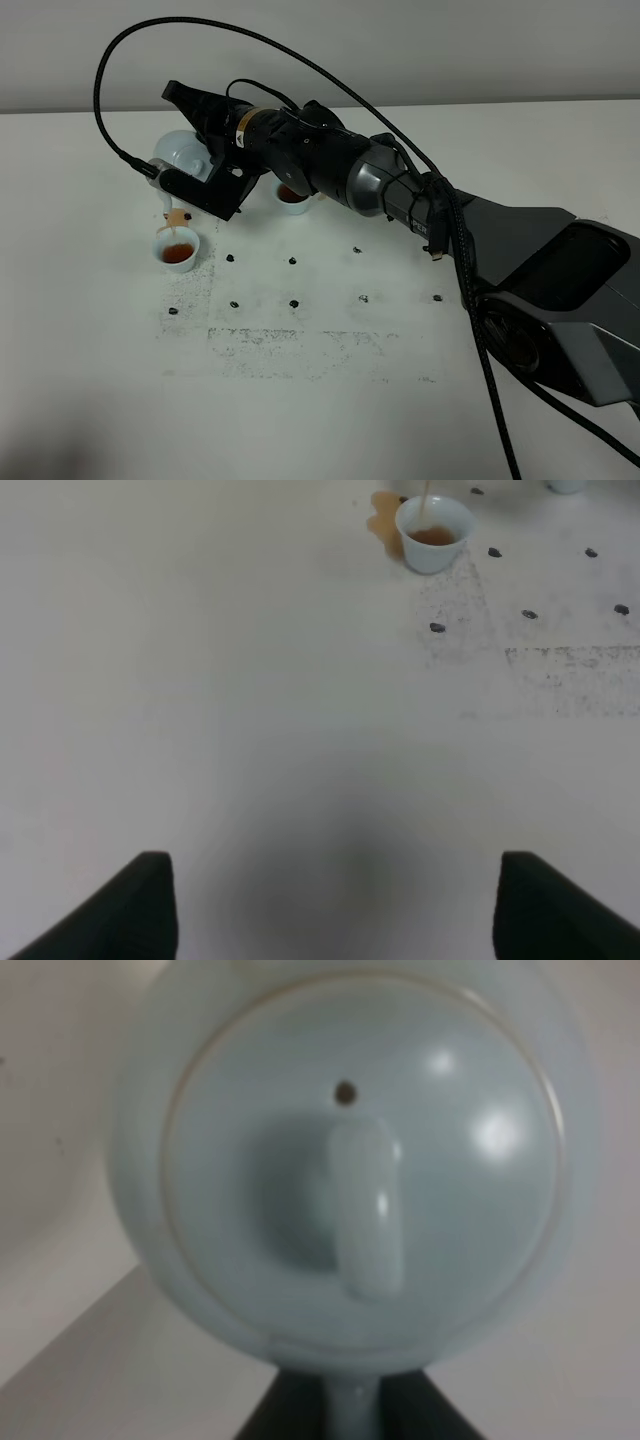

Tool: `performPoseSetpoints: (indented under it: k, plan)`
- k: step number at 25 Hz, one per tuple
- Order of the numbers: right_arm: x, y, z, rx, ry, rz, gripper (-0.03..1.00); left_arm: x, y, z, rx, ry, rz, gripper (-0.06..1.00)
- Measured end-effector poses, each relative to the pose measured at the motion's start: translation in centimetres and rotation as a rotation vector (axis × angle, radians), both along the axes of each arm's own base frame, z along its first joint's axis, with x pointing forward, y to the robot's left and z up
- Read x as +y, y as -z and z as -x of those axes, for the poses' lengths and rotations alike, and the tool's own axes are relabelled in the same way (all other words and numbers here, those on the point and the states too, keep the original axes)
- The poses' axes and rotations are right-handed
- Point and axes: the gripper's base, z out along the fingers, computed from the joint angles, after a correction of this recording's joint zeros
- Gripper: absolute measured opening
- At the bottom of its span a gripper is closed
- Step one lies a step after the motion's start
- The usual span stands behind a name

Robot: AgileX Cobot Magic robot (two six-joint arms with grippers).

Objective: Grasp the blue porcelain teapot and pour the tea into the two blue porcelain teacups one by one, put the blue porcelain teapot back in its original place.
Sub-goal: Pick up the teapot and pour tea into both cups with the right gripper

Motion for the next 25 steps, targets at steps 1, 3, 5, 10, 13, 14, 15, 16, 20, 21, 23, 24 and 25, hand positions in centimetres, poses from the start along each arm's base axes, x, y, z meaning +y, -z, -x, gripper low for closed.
performPoseSetpoints:
  k: [1, 3, 5, 10, 13, 14, 15, 16, 20, 21, 23, 24, 25]
  plan:
    - [0.00, 0.00, 0.00, 0.000, 0.000, 0.000, 0.09, 0.00, 0.00, 0.00, 0.000, 0.000, 0.000, 0.66]
    - [0.00, 0.00, 0.00, 0.000, 0.000, 0.000, 0.09, 0.00, 0.00, 0.00, 0.000, 0.000, 0.000, 0.66]
    - [0.00, 0.00, 0.00, 0.000, 0.000, 0.000, 0.09, 0.00, 0.00, 0.00, 0.000, 0.000, 0.000, 0.66]
    - [-0.07, 0.16, 0.05, 0.017, 0.005, 0.010, 0.09, 0.00, 0.00, 0.00, 0.000, 0.000, 0.000, 0.66]
    - [-0.10, 0.22, 0.07, 0.023, 0.006, 0.014, 0.09, 0.00, 0.00, 0.00, 0.000, 0.000, 0.000, 0.66]
    - [-0.10, 0.22, 0.07, 0.024, 0.006, 0.013, 0.09, 0.00, 0.00, 0.00, 0.000, 0.000, 0.000, 0.66]
    - [-0.11, 0.24, 0.08, 0.025, 0.007, 0.015, 0.09, 0.00, 0.00, 0.00, 0.000, 0.000, 0.000, 0.66]
    - [-0.12, 0.25, 0.09, 0.027, 0.007, 0.016, 0.09, 0.00, 0.00, 0.00, 0.000, 0.000, 0.000, 0.66]
    - [-0.20, 0.43, 0.15, 0.048, 0.014, 0.024, 0.09, 0.00, 0.00, 0.00, 0.000, 0.000, 0.000, 0.66]
    - [-0.20, 0.43, 0.15, 0.049, 0.015, 0.024, 0.09, 0.00, 0.00, 0.00, 0.000, 0.000, 0.000, 0.66]
    - [-0.21, 0.44, 0.16, 0.054, 0.019, 0.018, 0.09, 0.00, 0.00, 0.00, 0.000, 0.000, 0.000, 0.66]
    - [-0.23, 0.48, 0.17, 0.061, 0.023, 0.016, 0.09, 0.00, 0.00, 0.00, 0.000, 0.000, 0.000, 0.66]
    - [-0.26, 0.55, 0.20, 0.073, 0.029, 0.015, 0.09, 0.00, 0.00, 0.00, 0.000, 0.000, 0.000, 0.66]
